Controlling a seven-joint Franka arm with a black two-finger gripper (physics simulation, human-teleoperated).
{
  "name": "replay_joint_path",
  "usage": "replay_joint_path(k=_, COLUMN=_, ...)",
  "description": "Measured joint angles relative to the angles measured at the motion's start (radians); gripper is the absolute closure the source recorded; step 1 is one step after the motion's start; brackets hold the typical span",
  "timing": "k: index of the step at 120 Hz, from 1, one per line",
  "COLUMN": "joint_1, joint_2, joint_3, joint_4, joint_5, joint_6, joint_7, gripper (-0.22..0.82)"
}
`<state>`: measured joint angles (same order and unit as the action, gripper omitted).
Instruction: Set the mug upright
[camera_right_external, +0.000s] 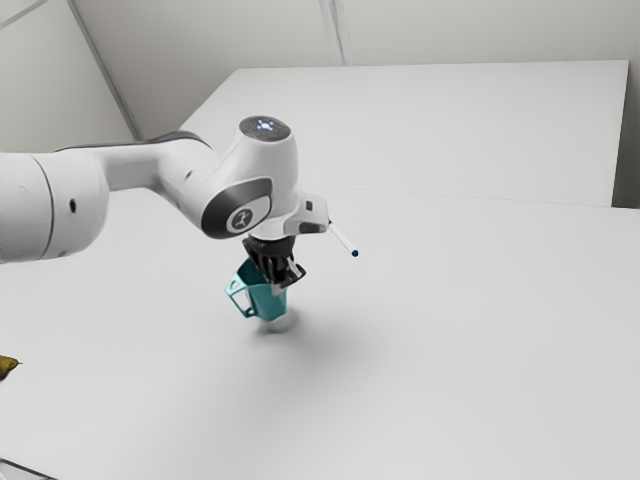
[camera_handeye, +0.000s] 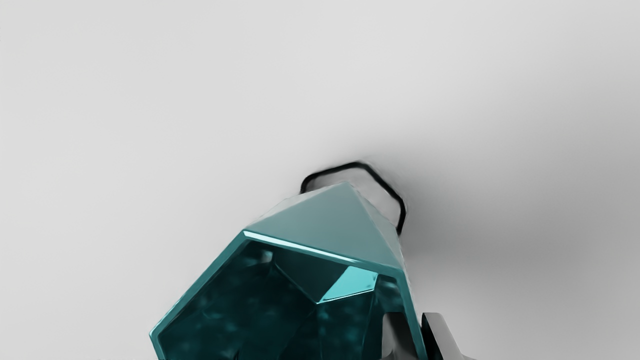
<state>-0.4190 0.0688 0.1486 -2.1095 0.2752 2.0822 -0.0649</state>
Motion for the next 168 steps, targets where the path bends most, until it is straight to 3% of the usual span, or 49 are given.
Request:
replay_joint_path(k=80, joint_1=0.002, joint_2=0.039, joint_3=0.002, joint_4=-0.003, joint_5=-0.159, joint_6=0.048, joint_7=-0.227, gripper=0.78)
replay_joint_path(k=103, joint_1=0.001, joint_2=0.031, joint_3=0.002, joint_4=-0.002, joint_5=-0.172, joint_6=0.053, joint_7=-0.254, gripper=0.39)
replay_joint_path(k=118, joint_1=0.002, joint_2=-0.015, joint_3=0.002, joint_4=-0.001, joint_5=-0.174, joint_6=0.05, joint_7=-0.27, gripper=0.22)
replay_joint_path(k=128, joint_1=0.026, joint_2=-0.035, joint_3=-0.021, joint_4=0.037, joint_5=-0.169, joint_6=0.041, joint_7=-0.266, gripper=0.15)
replay_joint_path(k=135, joint_1=0.135, joint_2=-0.047, joint_3=-0.131, joint_4=0.078, joint_5=-0.17, joint_6=0.022, joint_7=-0.253, gripper=0.11)
replay_joint_path(k=141, joint_1=0.181, joint_2=-0.07, joint_3=-0.177, joint_4=0.123, joint_5=-0.172, joint_6=-0.006, joint_7=-0.234, gripper=0.09)
replay_joint_path(k=168, joint_1=0.203, joint_2=-0.059, joint_3=-0.193, joint_4=0.451, joint_5=-0.199, joint_6=-0.232, joint_7=-0.1, gripper=0.03)
